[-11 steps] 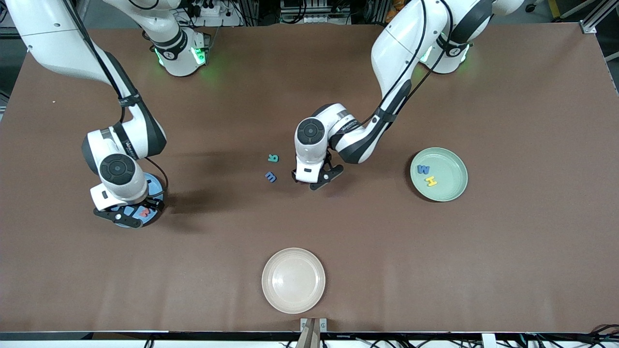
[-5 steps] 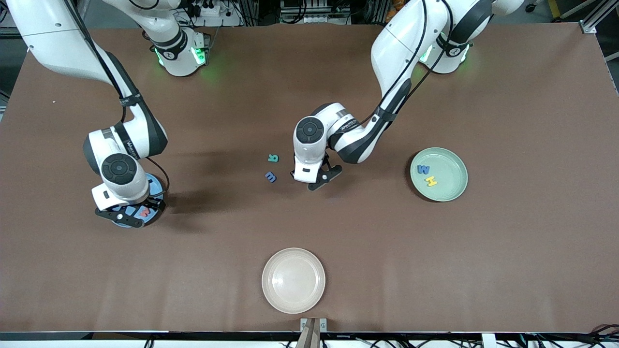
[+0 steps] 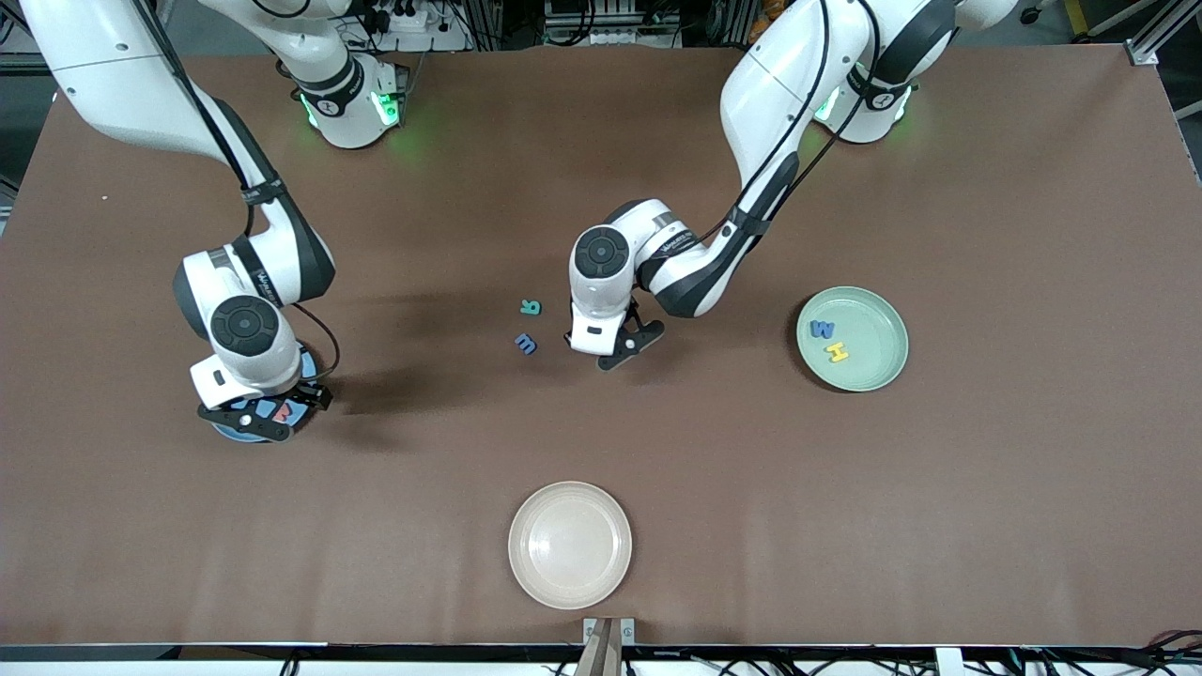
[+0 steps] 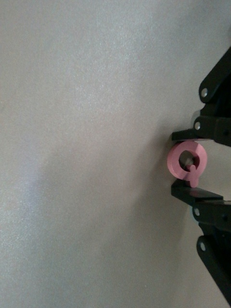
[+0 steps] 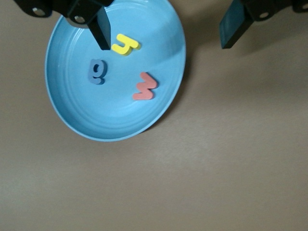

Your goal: Sort upper and lower case letters into plates

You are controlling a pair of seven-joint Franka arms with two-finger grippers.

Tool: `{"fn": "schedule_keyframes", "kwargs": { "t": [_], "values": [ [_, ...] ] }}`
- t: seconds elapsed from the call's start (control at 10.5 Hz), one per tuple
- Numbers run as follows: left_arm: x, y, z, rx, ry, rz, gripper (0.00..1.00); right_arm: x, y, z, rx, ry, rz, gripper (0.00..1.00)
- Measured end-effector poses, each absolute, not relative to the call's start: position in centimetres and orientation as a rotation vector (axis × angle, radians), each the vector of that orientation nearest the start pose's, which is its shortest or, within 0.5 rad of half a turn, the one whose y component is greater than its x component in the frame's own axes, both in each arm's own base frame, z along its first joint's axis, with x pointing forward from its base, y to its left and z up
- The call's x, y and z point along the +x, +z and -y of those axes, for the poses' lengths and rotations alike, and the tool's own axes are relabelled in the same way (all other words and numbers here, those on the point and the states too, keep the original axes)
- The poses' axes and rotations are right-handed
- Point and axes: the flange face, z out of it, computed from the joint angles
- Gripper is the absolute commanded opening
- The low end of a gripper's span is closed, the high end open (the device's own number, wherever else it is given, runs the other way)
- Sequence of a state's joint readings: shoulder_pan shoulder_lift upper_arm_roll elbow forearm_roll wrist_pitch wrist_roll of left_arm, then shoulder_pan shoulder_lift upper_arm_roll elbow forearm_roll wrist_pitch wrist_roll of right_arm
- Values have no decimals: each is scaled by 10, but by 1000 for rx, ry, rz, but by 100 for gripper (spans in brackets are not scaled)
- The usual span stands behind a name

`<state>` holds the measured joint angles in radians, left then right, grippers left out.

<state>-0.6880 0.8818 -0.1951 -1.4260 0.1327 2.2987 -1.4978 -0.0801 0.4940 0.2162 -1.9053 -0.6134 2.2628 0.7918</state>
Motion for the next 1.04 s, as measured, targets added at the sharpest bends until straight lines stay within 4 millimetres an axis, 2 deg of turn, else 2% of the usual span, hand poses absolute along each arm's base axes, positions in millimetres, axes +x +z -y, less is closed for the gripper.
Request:
{"fn": "schedule_keyframes", "kwargs": {
  "t": [0.38,0.57,0.85,1.04],
  "values": [
    [486,176,540,-3029,62,939,35,607,234,-121,-3414,-82,-331,100],
    [492,184,538,-3027,62,953,32,600,236,-152,-3392,-86,-251,100],
    [501,215,529,-3027,80,882,31,586,243,-202,-3353,-97,-118,100],
    [514,237,507,-3031,130,737,28,569,250,-245,-3312,-106,0,100]
  ]
}}
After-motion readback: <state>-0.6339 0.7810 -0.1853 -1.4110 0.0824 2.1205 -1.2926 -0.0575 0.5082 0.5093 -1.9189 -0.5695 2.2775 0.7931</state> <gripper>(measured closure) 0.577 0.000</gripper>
